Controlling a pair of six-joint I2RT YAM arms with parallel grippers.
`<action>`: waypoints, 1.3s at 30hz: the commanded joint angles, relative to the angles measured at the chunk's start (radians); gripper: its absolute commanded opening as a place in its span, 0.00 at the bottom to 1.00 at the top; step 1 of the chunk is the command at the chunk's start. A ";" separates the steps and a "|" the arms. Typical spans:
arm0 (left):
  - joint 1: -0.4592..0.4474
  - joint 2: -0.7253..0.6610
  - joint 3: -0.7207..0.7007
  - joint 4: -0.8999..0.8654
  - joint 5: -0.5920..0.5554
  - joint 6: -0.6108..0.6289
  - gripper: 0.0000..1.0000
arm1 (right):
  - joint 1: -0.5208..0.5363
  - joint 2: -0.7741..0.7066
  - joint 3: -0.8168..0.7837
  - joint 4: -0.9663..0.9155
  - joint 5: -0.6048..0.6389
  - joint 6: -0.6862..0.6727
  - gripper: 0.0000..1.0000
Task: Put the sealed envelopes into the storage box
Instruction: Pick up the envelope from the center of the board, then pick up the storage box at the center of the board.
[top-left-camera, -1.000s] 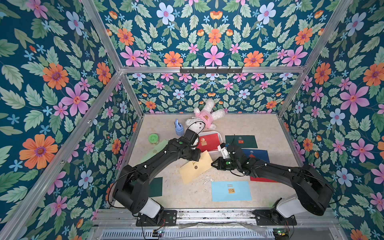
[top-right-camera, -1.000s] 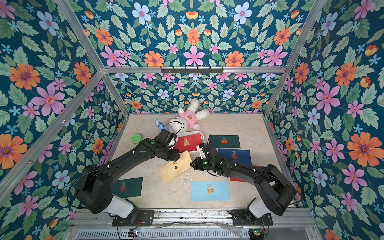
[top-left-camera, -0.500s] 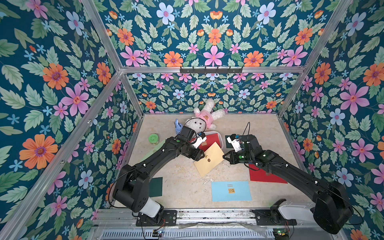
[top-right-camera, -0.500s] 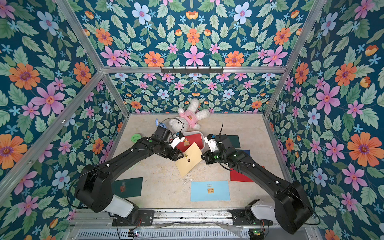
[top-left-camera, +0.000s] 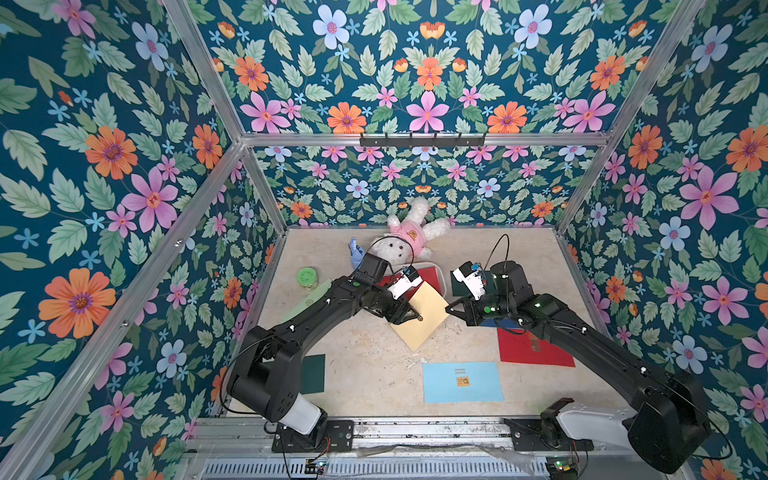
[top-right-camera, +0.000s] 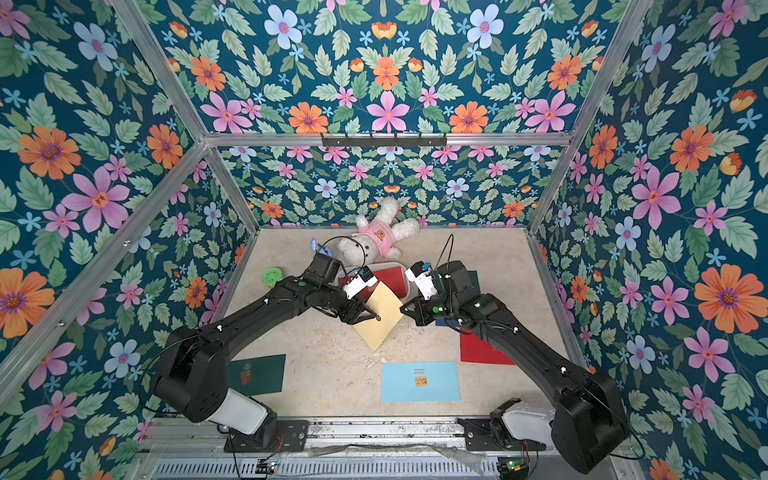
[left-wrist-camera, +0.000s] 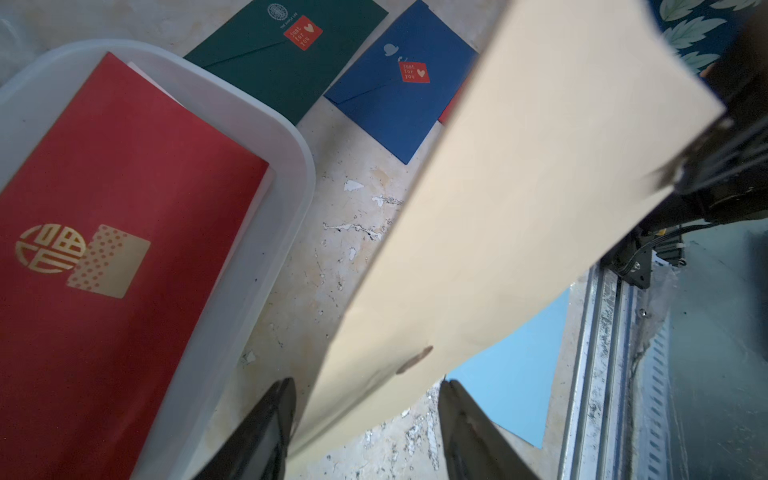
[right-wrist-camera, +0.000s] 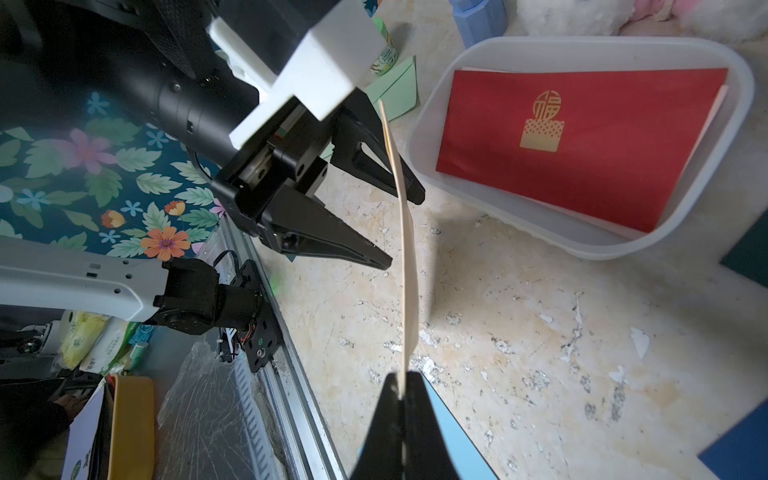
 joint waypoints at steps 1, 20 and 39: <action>-0.003 -0.021 -0.012 0.030 0.086 0.007 0.56 | -0.005 0.022 0.024 0.019 -0.017 -0.028 0.00; -0.003 -0.080 -0.014 -0.015 -0.067 -0.030 0.00 | -0.066 0.107 0.068 0.030 -0.017 -0.064 0.09; 0.003 0.019 0.340 -0.415 -0.476 -0.104 0.00 | -0.155 0.452 0.256 0.040 0.304 0.139 0.47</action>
